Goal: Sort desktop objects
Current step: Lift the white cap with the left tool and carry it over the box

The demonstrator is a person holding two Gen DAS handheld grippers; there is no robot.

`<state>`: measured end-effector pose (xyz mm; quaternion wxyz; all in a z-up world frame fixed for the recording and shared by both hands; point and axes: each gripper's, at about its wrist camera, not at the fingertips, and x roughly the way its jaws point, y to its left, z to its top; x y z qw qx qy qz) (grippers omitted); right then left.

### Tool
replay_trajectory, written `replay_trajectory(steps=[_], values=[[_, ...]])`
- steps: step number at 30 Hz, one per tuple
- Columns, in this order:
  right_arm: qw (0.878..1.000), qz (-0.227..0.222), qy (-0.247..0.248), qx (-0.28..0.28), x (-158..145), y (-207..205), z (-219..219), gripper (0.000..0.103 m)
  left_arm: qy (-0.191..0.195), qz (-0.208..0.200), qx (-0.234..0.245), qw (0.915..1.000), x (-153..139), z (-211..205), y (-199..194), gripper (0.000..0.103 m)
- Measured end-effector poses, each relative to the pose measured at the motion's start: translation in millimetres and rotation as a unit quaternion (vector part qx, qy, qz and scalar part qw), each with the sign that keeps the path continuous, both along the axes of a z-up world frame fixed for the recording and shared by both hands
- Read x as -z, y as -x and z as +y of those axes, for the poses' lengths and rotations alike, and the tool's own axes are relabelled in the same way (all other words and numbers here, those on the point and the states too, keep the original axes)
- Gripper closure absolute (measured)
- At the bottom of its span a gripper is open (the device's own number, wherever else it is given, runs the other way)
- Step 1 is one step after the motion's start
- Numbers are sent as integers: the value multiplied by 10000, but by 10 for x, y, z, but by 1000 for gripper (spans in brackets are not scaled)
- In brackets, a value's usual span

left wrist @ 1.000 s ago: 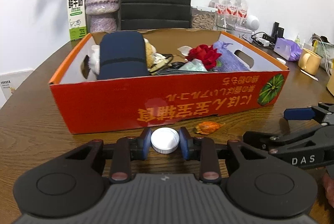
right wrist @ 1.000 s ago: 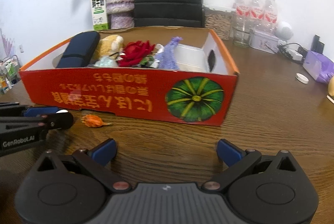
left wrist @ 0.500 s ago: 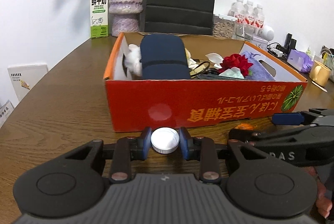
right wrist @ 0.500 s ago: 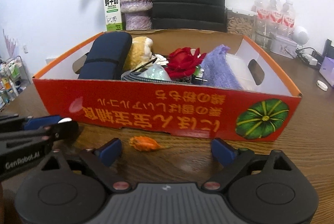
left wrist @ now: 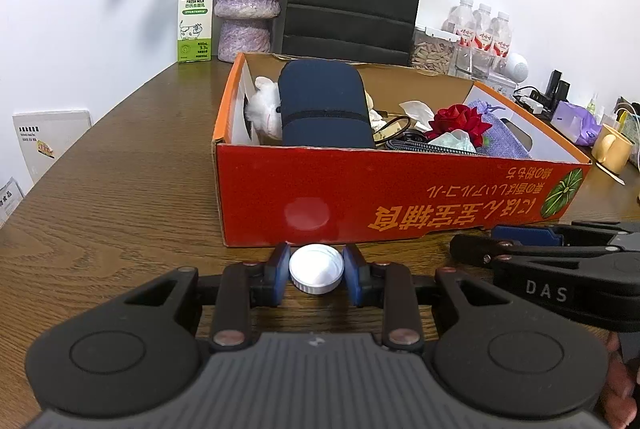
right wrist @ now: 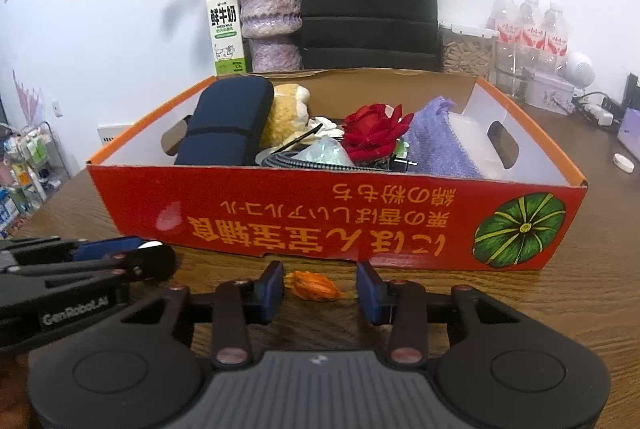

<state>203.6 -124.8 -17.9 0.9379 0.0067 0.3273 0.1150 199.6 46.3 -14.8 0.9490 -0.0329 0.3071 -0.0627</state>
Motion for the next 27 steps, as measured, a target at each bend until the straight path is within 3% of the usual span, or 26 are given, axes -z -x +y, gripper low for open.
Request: replay_trajectory(steps=[8,12,19,27], values=[[9997,-119,-218,-47,-79,134,-100,64,-13,-151,-45,9999,-58,-14,128,74],[9989,-332,-316,-102,-180,249,-175,64,170,-326,10,9993,-180,2,250,74],[9932,-1083,-419,-130,-585,375,-345,64,286,-1087,162,9935,-636,-125,327,74],[9850,-1679,-388,12,-992,3,-519,64,323,-1794,133,9832,-1085,-374,0,73]])
